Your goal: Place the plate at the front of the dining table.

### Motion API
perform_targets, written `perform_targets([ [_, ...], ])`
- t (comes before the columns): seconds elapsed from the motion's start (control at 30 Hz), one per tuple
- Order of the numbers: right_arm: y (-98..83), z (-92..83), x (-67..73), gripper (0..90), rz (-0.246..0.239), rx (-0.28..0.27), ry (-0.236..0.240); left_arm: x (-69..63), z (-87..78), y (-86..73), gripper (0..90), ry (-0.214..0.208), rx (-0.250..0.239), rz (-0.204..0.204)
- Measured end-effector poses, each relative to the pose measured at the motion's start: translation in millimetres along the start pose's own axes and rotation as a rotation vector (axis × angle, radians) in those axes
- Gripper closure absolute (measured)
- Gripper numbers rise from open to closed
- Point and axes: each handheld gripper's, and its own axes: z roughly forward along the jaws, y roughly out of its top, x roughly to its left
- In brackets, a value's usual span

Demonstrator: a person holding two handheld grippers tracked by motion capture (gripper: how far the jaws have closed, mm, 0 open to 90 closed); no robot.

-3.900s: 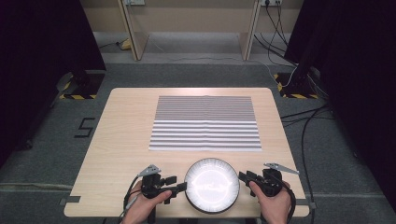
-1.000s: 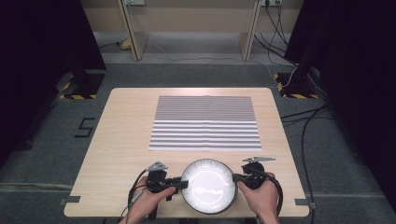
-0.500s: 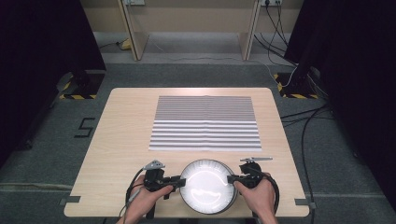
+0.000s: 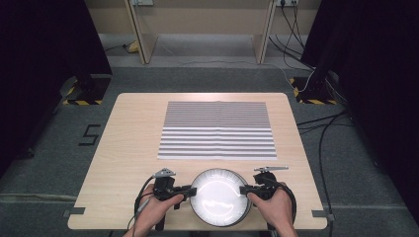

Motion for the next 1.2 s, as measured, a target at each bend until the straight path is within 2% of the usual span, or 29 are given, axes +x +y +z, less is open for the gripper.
perform_targets([
  [0.13,-0.4,0.1,-1.0,82.4,0.007,-0.007,0.001,-1.0,1.6,1.4,71.9,0.012,0.005,0.001],
  [0.23,-2.4,-0.7,-4.4,84.2,0.05,-0.03,0.019,-1.3,4.6,2.7,72.9,0.023,0.005,-0.008],
  [0.37,-4.3,-1.0,-6.1,85.1,0.072,-0.061,0.028,-2.4,7.1,3.6,74.6,0.04,-0.005,-0.008],
  [0.57,-2.5,-6.6,-6.2,86.5,0.067,-0.102,0.015,-4.2,11.7,4.6,77.6,0.06,-0.016,0.018],
  [0.63,-2.4,-8.6,-7.2,86.7,0.06,-0.122,0.001,-5.2,15.0,5.8,78.2,0.078,-0.005,0.032],
  [0.8,-2.6,-10.7,-7.2,87.1,0.068,-0.149,0.01,-5.2,14.5,7.4,80.0,0.088,-0.026,0.03],
  [1.2,-0.1,-11.0,-5.1,87.2,0.07,-0.164,0.015,-4.8,13.9,15.7,82.0,0.117,-0.043,0.061],
])
